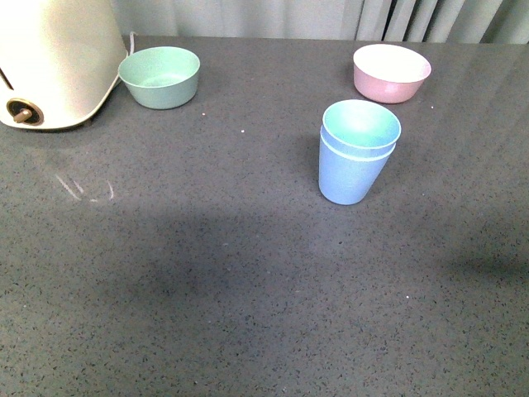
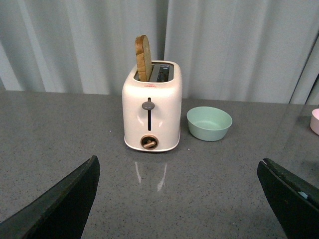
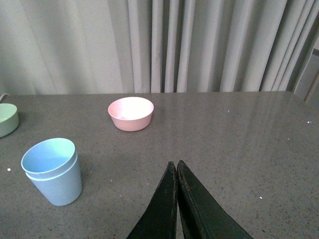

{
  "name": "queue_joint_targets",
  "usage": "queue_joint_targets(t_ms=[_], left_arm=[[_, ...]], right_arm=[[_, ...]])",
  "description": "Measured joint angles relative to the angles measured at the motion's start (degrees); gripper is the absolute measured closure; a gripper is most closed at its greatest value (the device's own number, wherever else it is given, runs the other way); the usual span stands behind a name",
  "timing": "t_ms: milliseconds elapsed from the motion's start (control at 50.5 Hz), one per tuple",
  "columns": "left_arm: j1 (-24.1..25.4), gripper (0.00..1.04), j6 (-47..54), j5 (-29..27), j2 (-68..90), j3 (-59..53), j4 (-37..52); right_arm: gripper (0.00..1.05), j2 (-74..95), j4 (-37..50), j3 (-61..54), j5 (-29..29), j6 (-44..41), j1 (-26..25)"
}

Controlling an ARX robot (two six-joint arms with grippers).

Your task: Stack blue cups with both arms

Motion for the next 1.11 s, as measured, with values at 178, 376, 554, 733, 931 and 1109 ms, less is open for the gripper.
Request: queue_joint_targets(t_ms=[178, 376, 554, 733, 931, 1109], left_arm=[[0.0, 0.09, 0.0, 0.0, 0.0, 0.0, 0.0], [0.0, 0.09, 0.0, 0.02, 0.0, 0.0, 0.0], [0.0, 0.09, 0.0, 0.02, 0.0, 0.0, 0.0], [0.0, 0.09, 0.02, 0.0, 0.0, 0.0, 0.0], [0.0, 0.09, 0.02, 0.0, 0.0, 0.0, 0.0], [0.0, 0.09, 0.0, 0.0, 0.0, 0.0, 0.0]], right_arm=[[1.03, -4.68, -4.57, 0.0, 0.0, 0.0, 0.0], [1.03, -8.79, -8.66, 0.0, 0.0, 0.0, 0.0], [1.03, -11.96, -11.89, 0.0, 0.0, 0.0, 0.0], [1.03, -22.05, -22.51, 0.04, 0.0, 0.0, 0.0], [1.03, -22.6, -22.82, 0.04, 0.0, 0.0, 0.0], [0.64, -22.62, -22.82, 0.04, 0.0, -0.02, 0.0]])
